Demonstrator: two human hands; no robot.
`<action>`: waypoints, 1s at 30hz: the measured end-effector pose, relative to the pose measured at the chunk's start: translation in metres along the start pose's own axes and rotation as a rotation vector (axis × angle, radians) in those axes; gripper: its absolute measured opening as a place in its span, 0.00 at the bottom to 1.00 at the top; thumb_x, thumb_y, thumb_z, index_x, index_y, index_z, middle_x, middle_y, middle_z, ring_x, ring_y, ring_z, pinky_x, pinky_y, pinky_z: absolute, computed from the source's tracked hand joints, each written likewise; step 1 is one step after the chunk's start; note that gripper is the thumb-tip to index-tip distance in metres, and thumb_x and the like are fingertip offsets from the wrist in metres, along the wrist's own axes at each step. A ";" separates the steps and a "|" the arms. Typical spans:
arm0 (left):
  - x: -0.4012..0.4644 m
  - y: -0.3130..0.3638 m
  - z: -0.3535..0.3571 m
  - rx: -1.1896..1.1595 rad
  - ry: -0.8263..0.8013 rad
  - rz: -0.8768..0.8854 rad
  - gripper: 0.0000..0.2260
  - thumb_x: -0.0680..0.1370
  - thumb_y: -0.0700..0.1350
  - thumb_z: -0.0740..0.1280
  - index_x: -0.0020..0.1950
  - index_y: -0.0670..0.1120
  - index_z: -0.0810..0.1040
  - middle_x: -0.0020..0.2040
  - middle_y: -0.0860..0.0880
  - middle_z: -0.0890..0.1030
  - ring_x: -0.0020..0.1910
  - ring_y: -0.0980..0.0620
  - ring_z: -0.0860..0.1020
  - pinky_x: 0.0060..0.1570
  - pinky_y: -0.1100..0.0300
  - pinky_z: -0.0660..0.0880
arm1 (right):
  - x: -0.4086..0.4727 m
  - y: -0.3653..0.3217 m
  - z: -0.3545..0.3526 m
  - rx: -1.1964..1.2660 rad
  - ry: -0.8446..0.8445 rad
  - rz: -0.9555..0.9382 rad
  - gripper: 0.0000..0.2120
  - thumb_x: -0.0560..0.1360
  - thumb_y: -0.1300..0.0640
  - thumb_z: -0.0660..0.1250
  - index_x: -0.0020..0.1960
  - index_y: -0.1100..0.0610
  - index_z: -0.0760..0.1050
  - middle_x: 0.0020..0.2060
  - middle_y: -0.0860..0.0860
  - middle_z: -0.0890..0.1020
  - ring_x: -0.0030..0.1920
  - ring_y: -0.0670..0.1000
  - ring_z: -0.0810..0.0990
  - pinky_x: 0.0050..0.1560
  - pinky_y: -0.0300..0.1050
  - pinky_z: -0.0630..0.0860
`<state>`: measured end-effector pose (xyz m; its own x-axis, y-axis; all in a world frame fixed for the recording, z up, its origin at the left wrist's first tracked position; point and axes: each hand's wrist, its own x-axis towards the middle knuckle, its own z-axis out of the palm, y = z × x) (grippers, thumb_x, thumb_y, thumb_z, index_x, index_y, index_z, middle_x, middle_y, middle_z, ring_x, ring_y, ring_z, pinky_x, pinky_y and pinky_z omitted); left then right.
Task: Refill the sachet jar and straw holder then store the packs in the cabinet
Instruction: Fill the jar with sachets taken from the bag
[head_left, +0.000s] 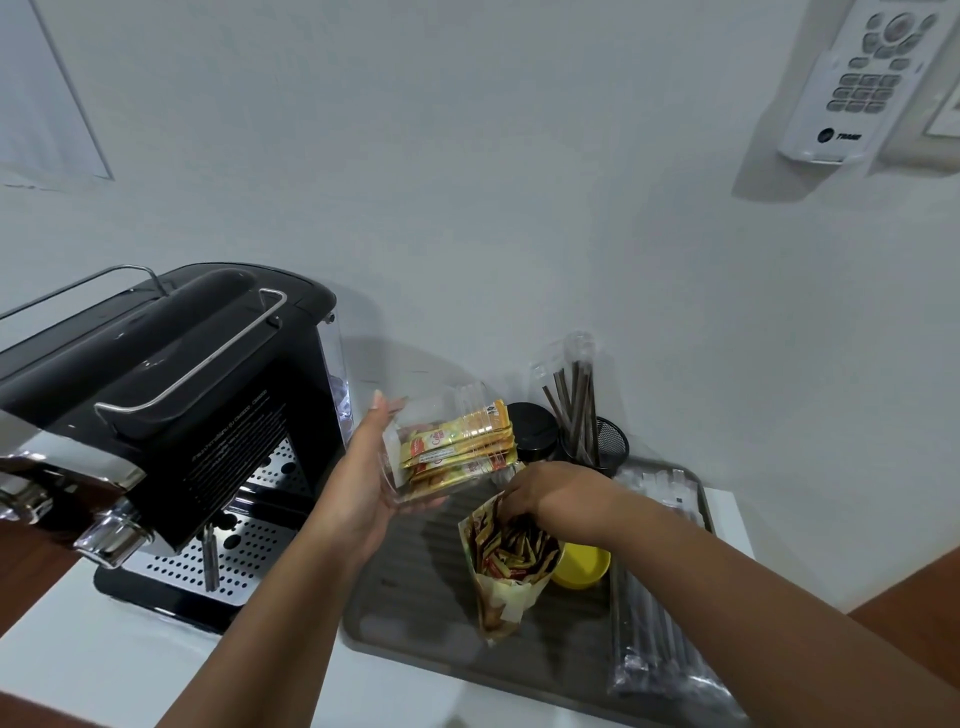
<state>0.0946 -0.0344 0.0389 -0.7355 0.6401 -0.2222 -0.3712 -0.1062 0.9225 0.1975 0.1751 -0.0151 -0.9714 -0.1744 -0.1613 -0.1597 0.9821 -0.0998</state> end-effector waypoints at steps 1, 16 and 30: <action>0.000 0.000 0.000 0.000 0.002 0.003 0.25 0.80 0.63 0.51 0.67 0.50 0.73 0.58 0.43 0.83 0.52 0.40 0.83 0.48 0.45 0.79 | -0.001 -0.001 -0.001 0.004 0.000 0.006 0.21 0.73 0.62 0.54 0.60 0.51 0.79 0.56 0.54 0.80 0.57 0.56 0.78 0.56 0.51 0.76; 0.005 0.002 -0.006 -0.009 0.005 0.019 0.24 0.80 0.63 0.52 0.66 0.51 0.74 0.53 0.44 0.85 0.46 0.43 0.85 0.50 0.43 0.78 | -0.072 -0.003 -0.056 0.456 0.563 0.296 0.13 0.72 0.66 0.70 0.48 0.49 0.84 0.43 0.39 0.84 0.46 0.36 0.80 0.48 0.26 0.74; 0.009 0.007 0.009 -0.075 -0.046 -0.067 0.25 0.78 0.64 0.54 0.68 0.51 0.71 0.57 0.44 0.84 0.50 0.39 0.84 0.42 0.46 0.81 | -0.089 -0.009 -0.103 1.199 1.315 0.285 0.20 0.72 0.72 0.67 0.38 0.47 0.84 0.37 0.45 0.84 0.42 0.45 0.82 0.47 0.37 0.80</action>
<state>0.0907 -0.0223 0.0463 -0.6815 0.6818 -0.2660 -0.4613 -0.1181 0.8794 0.2672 0.1895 0.1012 -0.5275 0.7239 0.4447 -0.3596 0.2840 -0.8888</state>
